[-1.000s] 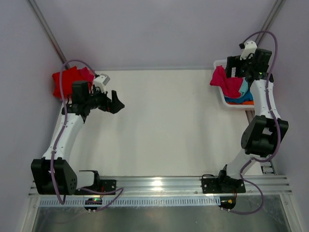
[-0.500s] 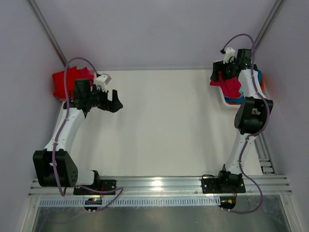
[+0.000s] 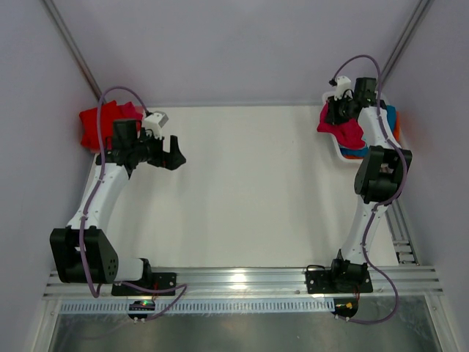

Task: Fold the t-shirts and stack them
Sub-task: Grab the tshirt from the pile, then move the tshirt to the center of the board

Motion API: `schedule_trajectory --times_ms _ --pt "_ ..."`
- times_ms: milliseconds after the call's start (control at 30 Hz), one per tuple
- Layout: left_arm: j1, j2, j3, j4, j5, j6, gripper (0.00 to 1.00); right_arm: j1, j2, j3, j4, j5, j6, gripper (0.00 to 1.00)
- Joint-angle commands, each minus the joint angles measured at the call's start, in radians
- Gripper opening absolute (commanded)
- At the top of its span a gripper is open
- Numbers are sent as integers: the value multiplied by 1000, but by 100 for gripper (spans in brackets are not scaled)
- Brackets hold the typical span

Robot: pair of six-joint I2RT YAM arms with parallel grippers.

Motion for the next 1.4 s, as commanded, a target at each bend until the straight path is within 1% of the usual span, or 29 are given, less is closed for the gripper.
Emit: schedule_trajectory --times_ms 0,33,67,100,267,367,400,500,633,667,733,833,933,1000,1033,1067,1133,1167,1200,1233,1267,1300,1367 --pt "3 -1 33 -9 -10 -3 99 13 2 -2 -20 12 2 18" --pt "1 -1 33 -8 -10 -4 99 13 -3 -2 -19 20 -2 16" --pt "1 1 35 -8 -10 -6 99 13 -6 1 -25 23 -13 7" --pt "1 1 36 -8 -10 -7 99 13 -17 6 -28 27 -19 3" --pt "1 2 39 -6 -14 -9 99 13 -84 39 -23 63 -35 3" --pt "1 7 41 -3 -16 -15 99 13 -141 119 -28 75 -28 3" --pt "1 7 41 -3 -13 -15 99 15 -152 186 -46 78 -22 3" --pt "1 5 38 0 -14 -20 99 18 -196 292 -62 78 7 3" --pt "1 4 33 9 -13 -26 99 32 -313 276 27 70 83 3" --pt "1 4 33 9 -13 -27 99 44 -352 277 36 69 97 3" --pt "1 5 35 11 -13 -30 99 61 -383 296 49 44 123 3" --pt "1 5 35 11 -10 -30 99 116 -432 328 53 8 136 3" --pt "1 1 33 11 -8 -32 99 195 -445 385 27 12 122 3" --pt "1 -1 30 11 -8 -33 99 234 -445 409 17 -6 142 3" --pt "1 -4 32 11 -8 -32 99 242 -445 415 12 -34 162 3" --pt "1 -2 30 11 -10 -33 99 252 -445 420 9 -115 201 3" --pt "1 -4 30 12 -8 -32 99 295 -445 420 -6 -205 231 3" --pt "1 -4 30 12 -8 -32 99 315 -445 422 -19 -279 231 3" --pt "1 -2 32 12 -7 -33 99 338 -445 418 -44 -289 226 3" --pt "1 -2 30 12 -2 -33 99 402 -449 415 -64 -275 214 3" --pt "1 -2 30 12 -2 -33 99 441 -449 418 -94 -251 179 3" --pt "3 -1 30 12 1 -32 99 481 -452 414 -155 -193 78 3" --pt "1 -1 30 11 1 -30 99 579 -471 386 -198 -157 0 3"
